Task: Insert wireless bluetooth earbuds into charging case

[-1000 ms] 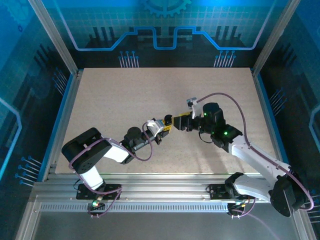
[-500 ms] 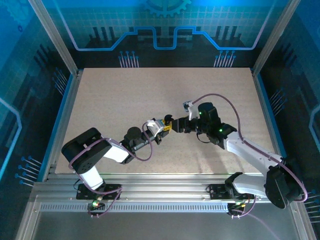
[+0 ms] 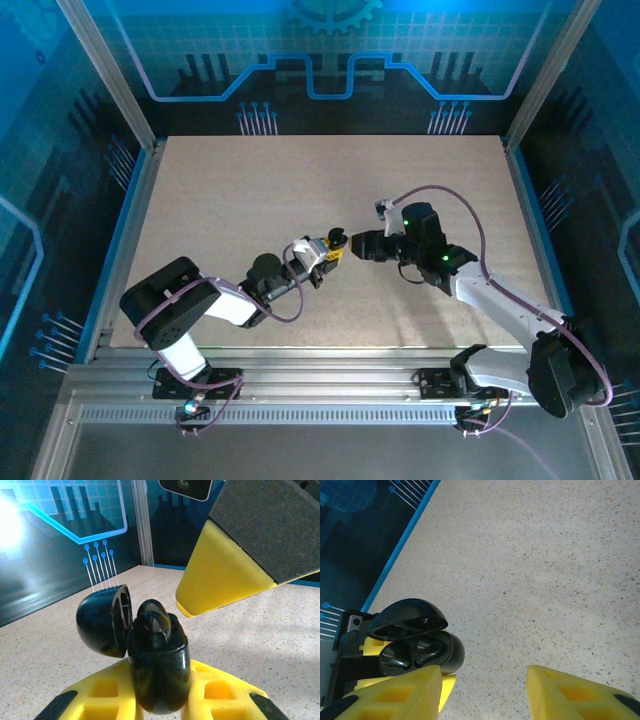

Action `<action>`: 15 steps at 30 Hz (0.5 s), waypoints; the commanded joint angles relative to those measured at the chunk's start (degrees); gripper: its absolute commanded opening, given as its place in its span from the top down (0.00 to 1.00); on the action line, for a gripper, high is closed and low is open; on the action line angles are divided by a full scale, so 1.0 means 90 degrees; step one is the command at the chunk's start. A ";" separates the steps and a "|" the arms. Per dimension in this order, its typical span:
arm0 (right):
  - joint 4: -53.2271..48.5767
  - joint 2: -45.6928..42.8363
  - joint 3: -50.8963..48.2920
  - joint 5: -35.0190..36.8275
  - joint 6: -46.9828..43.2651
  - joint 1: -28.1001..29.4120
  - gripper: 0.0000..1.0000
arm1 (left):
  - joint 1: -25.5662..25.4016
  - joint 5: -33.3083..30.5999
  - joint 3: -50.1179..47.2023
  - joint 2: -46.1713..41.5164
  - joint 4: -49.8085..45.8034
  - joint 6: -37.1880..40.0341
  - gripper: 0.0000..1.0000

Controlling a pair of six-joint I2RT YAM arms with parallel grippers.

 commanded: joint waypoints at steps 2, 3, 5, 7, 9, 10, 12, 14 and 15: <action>0.0386 -0.0384 -0.0254 -0.0473 -0.0387 -0.0241 0.48 | -0.0028 0.0391 0.0036 -0.0213 0.0257 -0.0110 0.87; 0.0488 -0.0491 -0.0341 -0.0704 -0.0620 -0.0315 0.46 | -0.0032 0.0505 0.0022 -0.0241 0.0262 -0.0105 0.87; 0.0528 -0.0668 -0.0447 -0.1168 -0.1128 -0.0473 0.41 | -0.0037 0.0723 0.0002 -0.0291 0.0257 -0.0112 0.87; 0.0364 -0.0843 -0.0498 -0.1761 -0.1968 -0.0606 0.34 | -0.0040 0.0983 0.0001 -0.0337 0.0262 -0.0142 0.87; 0.0081 -0.1021 -0.0531 -0.2154 -0.2932 -0.0633 0.28 | -0.0036 0.1248 0.0023 -0.0391 0.0257 -0.0199 0.87; -0.0118 -0.1111 -0.0533 -0.2275 -0.3406 -0.0637 0.25 | -0.0042 0.1407 0.0032 -0.0412 0.0258 -0.0230 0.87; -0.0530 -0.1229 -0.0472 -0.2434 -0.4202 -0.0676 0.19 | -0.0042 0.1718 0.0049 -0.0451 0.0262 -0.0286 0.87; -0.0906 -0.1281 -0.0386 -0.2641 -0.4832 -0.0747 0.17 | -0.0041 0.2040 0.0059 -0.0518 0.0257 -0.0305 0.87; -0.1085 -0.1286 -0.0334 -0.2776 -0.5119 -0.0780 0.17 | -0.0040 0.2152 0.0059 -0.0560 0.0257 -0.0324 0.87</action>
